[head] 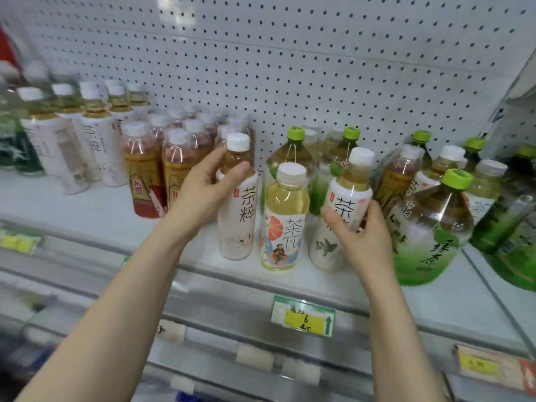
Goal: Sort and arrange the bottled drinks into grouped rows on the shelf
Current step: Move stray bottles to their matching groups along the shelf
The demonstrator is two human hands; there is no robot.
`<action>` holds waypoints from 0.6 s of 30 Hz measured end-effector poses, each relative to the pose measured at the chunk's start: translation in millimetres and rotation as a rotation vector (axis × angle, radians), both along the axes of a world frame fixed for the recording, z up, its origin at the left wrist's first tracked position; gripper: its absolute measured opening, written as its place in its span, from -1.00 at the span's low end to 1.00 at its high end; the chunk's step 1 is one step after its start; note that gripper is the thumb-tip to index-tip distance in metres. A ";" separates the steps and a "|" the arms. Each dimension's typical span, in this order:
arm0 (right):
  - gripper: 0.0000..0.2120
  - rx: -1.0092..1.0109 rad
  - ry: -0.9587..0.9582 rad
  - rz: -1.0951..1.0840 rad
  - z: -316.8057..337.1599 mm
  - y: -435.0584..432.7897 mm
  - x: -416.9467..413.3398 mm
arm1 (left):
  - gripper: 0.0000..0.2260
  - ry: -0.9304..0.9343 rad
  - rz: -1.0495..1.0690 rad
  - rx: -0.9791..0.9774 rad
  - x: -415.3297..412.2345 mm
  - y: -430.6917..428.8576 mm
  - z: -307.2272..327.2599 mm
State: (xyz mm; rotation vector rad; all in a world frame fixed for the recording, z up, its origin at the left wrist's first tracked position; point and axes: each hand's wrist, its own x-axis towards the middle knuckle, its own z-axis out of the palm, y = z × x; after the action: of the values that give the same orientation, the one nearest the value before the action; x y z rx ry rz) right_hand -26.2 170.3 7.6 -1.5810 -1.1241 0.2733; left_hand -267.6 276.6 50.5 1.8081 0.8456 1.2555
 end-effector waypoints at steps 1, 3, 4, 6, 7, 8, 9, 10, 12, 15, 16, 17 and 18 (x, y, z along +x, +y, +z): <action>-0.35 0.022 0.034 0.002 -3.0 0.7 -2.5 | -0.46 0.002 0.026 -0.041 0.6 -2.4 -6.5; -0.40 0.070 0.068 0.013 -8.5 2.2 -5.4 | -0.34 0.031 0.082 -0.102 3.5 -11.3 -24.4; -0.43 0.093 0.065 0.015 -9.9 2.9 -6.2 | -0.34 0.054 0.116 -0.117 5.7 -16.7 -33.5; -0.48 0.131 0.057 0.009 -10.7 3.4 -8.8 | -0.39 0.045 0.197 -0.133 10.1 -25.9 -45.1; -0.50 0.149 0.057 0.004 -10.4 2.8 -9.9 | -0.41 0.014 0.230 -0.133 11.0 -28.7 -47.3; -0.51 0.168 0.067 -0.002 -8.9 1.4 -10.6 | -0.44 -0.018 0.253 -0.132 11.1 -30.5 -47.6; -0.50 0.187 0.083 -0.004 -6.5 -0.8 -11.1 | -0.48 -0.053 0.267 -0.135 9.9 -32.7 -46.8; -0.50 0.209 0.101 -0.001 -3.3 -3.7 -11.9 | -0.51 -0.097 0.268 -0.147 6.8 -35.3 -45.7; -0.57 0.243 0.118 0.010 5.3 -9.7 -13.9 | -0.50 -0.204 0.228 -0.184 -2.2 -42.0 -41.4; -0.65 0.263 0.140 0.049 16.3 -18.4 -21.3 | -0.46 -0.297 0.152 -0.215 -16.7 -53.9 -33.3; -0.66 0.264 0.147 0.065 18.5 -20.9 -25.5 | -0.46 -0.309 0.132 -0.226 -20.6 -56.8 -32.5; -0.65 0.264 0.153 0.081 20.1 -23.5 -30.7 | -0.47 -0.318 0.117 -0.239 -24.5 -59.7 -32.2; -0.64 0.268 0.158 0.094 21.2 -26.1 -36.5 | -0.48 -0.329 0.105 -0.253 -28.1 -62.4 -32.3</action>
State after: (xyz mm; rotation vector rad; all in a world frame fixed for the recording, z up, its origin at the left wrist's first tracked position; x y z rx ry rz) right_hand -62.7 144.1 28.8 -1.2508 -1.0653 0.2914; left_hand -295.7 214.2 18.3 1.3286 0.8753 1.3959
